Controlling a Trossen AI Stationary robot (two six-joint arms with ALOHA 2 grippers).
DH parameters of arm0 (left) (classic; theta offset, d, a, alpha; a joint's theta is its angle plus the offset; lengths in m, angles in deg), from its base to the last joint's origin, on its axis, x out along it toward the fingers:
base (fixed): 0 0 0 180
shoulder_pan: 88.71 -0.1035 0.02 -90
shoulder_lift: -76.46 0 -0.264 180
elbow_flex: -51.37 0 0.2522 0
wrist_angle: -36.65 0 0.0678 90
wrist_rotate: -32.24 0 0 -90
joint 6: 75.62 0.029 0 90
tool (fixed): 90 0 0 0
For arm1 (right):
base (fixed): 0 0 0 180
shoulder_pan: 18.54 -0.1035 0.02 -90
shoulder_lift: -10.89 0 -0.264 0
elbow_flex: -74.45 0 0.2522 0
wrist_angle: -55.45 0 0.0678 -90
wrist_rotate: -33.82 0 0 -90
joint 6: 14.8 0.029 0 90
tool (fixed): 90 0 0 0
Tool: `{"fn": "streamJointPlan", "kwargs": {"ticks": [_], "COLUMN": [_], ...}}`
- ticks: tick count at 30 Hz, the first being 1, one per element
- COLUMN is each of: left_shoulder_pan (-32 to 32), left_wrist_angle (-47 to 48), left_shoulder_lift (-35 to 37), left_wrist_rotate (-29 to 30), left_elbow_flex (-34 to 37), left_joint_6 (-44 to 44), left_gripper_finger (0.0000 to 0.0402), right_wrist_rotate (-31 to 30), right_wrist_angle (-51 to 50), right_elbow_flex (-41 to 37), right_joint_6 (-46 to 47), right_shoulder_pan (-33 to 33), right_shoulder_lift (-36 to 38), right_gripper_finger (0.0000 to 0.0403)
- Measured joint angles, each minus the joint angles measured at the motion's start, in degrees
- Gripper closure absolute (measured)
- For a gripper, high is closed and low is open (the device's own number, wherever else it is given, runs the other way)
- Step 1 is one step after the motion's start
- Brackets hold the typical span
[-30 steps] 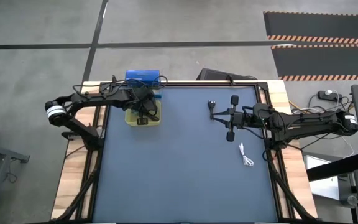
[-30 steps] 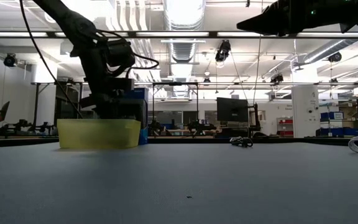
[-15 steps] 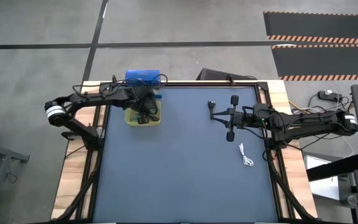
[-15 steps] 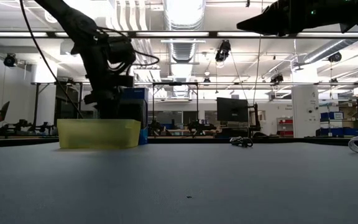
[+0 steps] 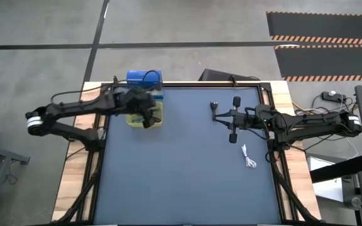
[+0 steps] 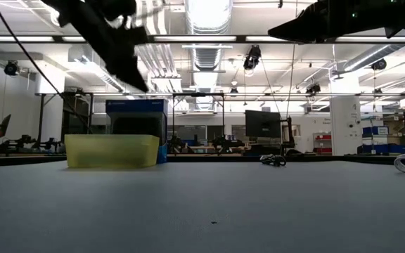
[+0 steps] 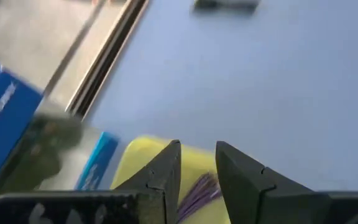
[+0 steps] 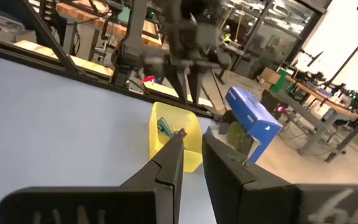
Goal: Pick and place USB-C Cables
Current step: Put the black charger cable into the yellow bin
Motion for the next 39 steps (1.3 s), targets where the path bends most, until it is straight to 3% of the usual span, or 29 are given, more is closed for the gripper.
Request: {"fn": "streamJointPlan", "kwargs": {"ticks": [7,13,25,30,34,39], "left_shoulder_pan": [11.30,17.73,18.72,18.72,18.72,18.72], "left_wrist_angle": [-14.94,-26.47,-33.14,-33.24,-33.30,-32.41], "left_shoulder_lift": [8.77,13.40,15.98,15.95,15.93,16.17], "left_wrist_rotate": [-0.09,-0.05,0.08,0.23,0.26,0.26], "left_elbow_flex": [7.79,15.80,23.98,24.53,24.75,25.96], "left_joint_6": [-6.93,-8.40,-8.24,-8.22,-8.18,-7.96], "left_gripper_finger": [0.0317,0.0317,0.0317,0.0317,0.0317,0.0317], "right_wrist_rotate": [0.01,0.02,-0.13,-6.88,-13.65,-14.91], "right_wrist_angle": [-0.01,-0.01,0.54,0.09,-7.50,-24.09], "right_elbow_flex": [0.00,0.00,0.00,1.11,6.43,16.83], "right_joint_6": [3.70,13.83,34.36,40.11,44.27,49.81], "right_shoulder_pan": [0.00,0.00,0.00,0.00,0.29,3.02], "right_shoulder_lift": [-1.82,-5.61,-14.33,-16.68,-18.97,-24.09], "right_gripper_finger": [0.0351,0.0351,0.0351,0.0351,0.0351,0.0351]}}
